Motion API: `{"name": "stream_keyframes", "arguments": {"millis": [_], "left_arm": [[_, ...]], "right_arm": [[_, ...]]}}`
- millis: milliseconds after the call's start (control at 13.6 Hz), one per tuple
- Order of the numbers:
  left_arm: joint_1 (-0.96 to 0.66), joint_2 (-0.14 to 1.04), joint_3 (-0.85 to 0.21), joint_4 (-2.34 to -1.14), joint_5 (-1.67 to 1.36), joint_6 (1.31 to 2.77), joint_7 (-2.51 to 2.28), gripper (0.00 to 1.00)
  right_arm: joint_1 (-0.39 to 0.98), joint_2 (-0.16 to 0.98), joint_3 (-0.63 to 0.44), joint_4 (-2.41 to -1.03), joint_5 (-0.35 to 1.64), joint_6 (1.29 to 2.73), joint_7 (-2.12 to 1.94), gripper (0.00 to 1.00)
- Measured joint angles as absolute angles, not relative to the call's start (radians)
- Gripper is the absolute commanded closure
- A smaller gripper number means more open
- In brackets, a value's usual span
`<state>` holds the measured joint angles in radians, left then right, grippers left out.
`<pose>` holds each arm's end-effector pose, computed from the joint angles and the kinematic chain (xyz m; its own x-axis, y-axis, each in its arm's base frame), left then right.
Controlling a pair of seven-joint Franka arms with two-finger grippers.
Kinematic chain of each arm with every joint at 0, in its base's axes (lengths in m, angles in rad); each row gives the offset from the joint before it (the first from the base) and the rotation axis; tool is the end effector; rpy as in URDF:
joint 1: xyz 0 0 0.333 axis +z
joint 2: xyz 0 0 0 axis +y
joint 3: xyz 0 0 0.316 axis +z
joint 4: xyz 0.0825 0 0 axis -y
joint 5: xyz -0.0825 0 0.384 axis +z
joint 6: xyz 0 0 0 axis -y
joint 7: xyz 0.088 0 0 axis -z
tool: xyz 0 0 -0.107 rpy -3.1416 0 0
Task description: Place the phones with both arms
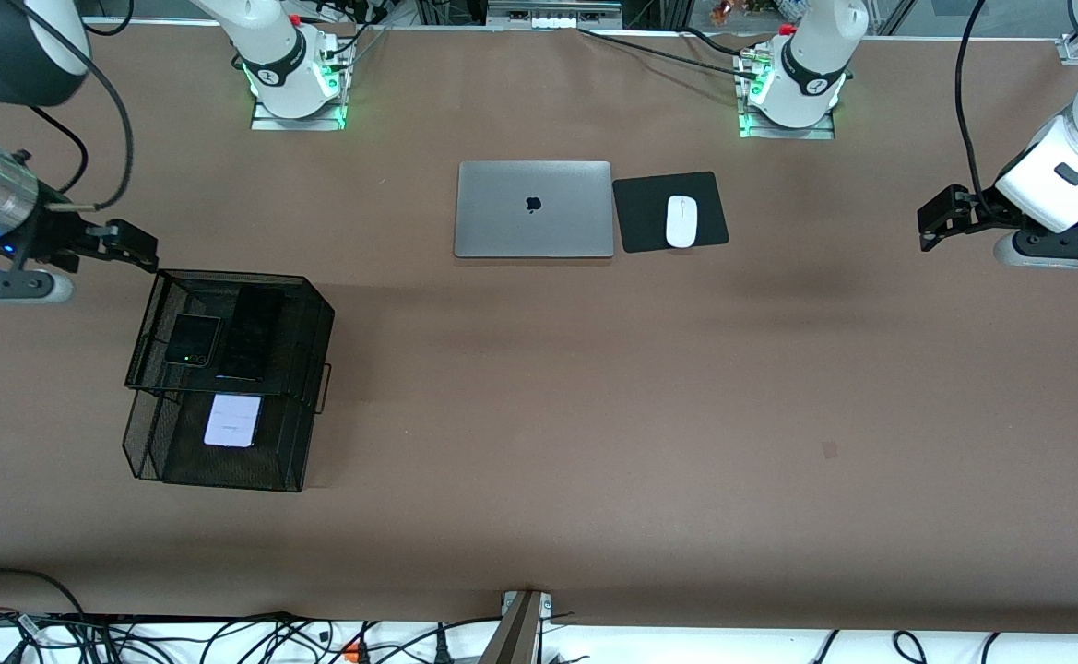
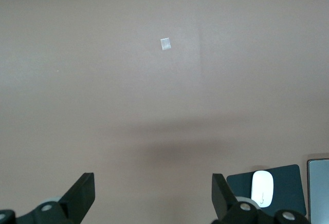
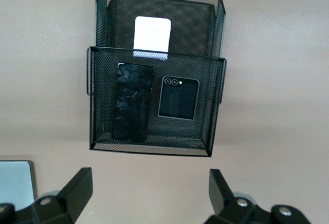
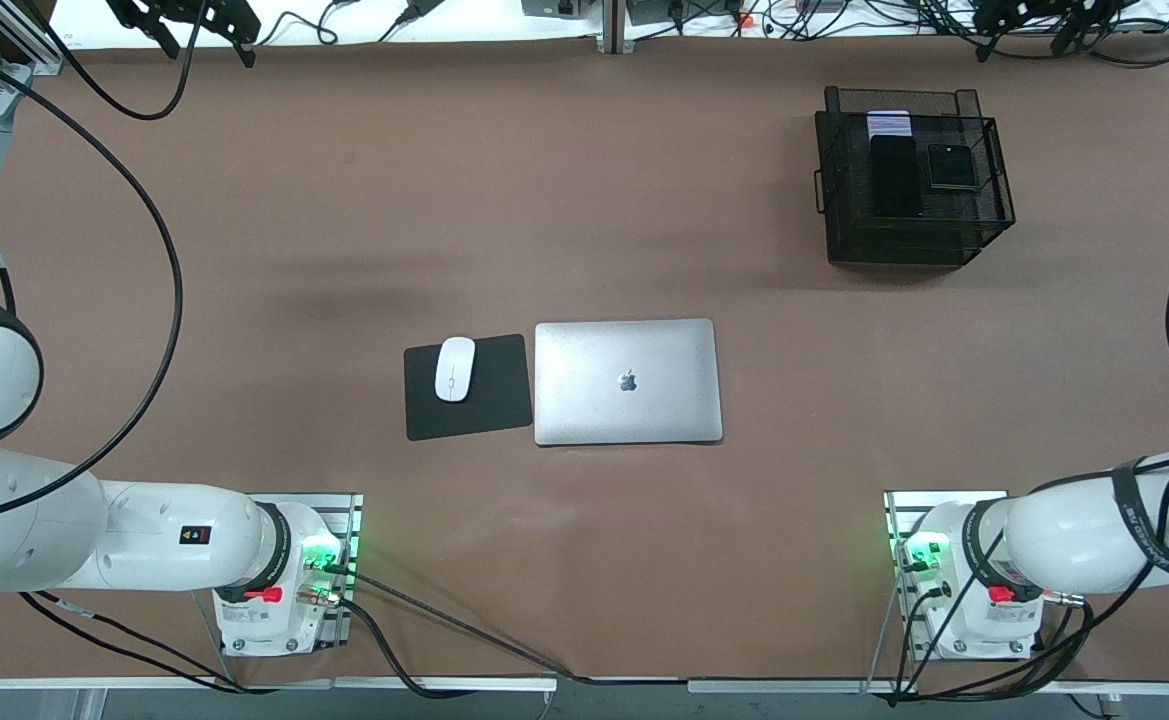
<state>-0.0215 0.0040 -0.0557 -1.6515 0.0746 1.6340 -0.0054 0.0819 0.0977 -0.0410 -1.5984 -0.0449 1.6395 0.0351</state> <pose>0.5580 -0.0355 0.5898 0.9968 -0.0764 -0.0213 -0.0778 -0.9942 -0.0742 0.5857 0.0205 0.5617 0.9985 0.0088 -0.0548 0.0116 -0.9987 0.0505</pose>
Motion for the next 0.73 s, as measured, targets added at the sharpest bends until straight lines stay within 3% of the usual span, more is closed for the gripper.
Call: {"name": "stream_keyframes", "arguments": {"millis": [220, 733], "left_arm": [[-0.022, 0.004, -0.056, -1.651, 0.074, 1.634, -0.005, 0.0], [-0.022, 0.004, -0.056, -1.651, 0.074, 1.634, -0.005, 0.0]], "right_arm": [[-0.023, 0.086, 0.024, -1.599, -0.045, 1.6, 0.034, 0.0], [-0.035, 0.084, 0.04, -1.598, -0.045, 1.584, 0.041, 0.0]]}}
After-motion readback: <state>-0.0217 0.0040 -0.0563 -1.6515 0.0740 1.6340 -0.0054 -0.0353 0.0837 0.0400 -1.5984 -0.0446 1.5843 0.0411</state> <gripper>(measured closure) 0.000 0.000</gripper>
